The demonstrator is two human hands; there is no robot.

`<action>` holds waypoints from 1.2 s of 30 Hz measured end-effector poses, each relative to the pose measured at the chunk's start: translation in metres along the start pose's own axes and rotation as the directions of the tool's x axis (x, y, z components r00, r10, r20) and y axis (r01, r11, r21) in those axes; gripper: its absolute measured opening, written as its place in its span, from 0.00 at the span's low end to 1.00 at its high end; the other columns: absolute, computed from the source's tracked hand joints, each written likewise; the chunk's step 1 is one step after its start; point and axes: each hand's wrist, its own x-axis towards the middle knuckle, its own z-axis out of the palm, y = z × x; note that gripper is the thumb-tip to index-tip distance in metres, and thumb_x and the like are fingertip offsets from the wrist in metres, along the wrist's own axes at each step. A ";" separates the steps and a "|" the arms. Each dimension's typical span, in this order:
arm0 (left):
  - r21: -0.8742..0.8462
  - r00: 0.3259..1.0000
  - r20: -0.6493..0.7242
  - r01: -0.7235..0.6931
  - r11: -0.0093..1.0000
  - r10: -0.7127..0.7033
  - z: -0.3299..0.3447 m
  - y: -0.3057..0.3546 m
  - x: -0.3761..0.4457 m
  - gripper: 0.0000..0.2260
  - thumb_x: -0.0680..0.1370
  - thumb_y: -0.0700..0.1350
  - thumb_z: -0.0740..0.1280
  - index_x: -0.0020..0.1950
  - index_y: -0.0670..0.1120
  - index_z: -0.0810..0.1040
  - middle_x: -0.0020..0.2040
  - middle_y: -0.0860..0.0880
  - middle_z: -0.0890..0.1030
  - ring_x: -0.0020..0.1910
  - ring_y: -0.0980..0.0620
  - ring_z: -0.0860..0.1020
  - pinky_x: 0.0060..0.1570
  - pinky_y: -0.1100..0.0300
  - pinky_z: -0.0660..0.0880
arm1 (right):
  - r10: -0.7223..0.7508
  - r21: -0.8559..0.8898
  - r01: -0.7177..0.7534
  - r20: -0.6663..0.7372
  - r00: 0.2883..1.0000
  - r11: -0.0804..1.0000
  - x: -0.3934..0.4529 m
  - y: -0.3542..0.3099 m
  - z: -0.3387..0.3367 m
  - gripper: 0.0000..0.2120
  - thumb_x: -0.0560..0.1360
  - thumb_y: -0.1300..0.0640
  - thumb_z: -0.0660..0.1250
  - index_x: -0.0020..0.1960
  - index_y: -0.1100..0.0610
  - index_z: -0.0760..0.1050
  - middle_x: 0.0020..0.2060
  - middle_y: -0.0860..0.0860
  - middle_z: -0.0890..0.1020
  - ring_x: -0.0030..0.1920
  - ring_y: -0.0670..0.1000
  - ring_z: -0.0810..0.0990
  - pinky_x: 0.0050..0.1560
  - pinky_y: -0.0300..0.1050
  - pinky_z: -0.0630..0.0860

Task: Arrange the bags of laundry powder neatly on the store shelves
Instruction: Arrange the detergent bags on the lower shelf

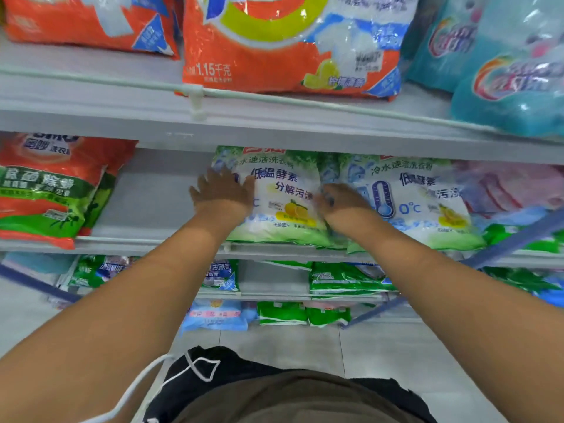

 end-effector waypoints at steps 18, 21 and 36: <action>-0.554 0.928 0.365 0.153 0.818 0.074 0.047 0.215 -0.050 0.30 0.81 0.59 0.65 0.74 0.39 0.71 0.73 0.40 0.74 0.64 0.43 0.76 0.54 0.58 0.71 | 0.449 0.241 -0.388 -0.302 0.841 0.890 -0.012 0.189 -0.078 0.39 0.75 0.32 0.63 0.78 0.53 0.62 0.75 0.58 0.69 0.77 0.60 0.63 0.73 0.51 0.65; -0.675 0.954 0.231 0.016 0.737 0.190 0.036 0.218 -0.046 0.21 0.78 0.47 0.68 0.70 0.41 0.74 0.61 0.44 0.80 0.55 0.47 0.79 0.46 0.61 0.74 | 0.455 0.338 -0.378 -0.190 0.870 0.862 0.002 0.186 -0.083 0.32 0.73 0.38 0.64 0.73 0.52 0.69 0.68 0.55 0.78 0.65 0.59 0.79 0.62 0.49 0.76; 0.044 0.892 0.025 -0.452 0.891 0.451 0.021 0.171 -0.041 0.24 0.83 0.59 0.57 0.74 0.48 0.70 0.76 0.42 0.70 0.75 0.40 0.65 0.75 0.49 0.61 | 0.421 0.093 -0.411 -0.248 0.873 0.907 0.018 0.132 -0.054 0.25 0.81 0.47 0.52 0.74 0.57 0.67 0.74 0.61 0.67 0.74 0.63 0.66 0.72 0.57 0.65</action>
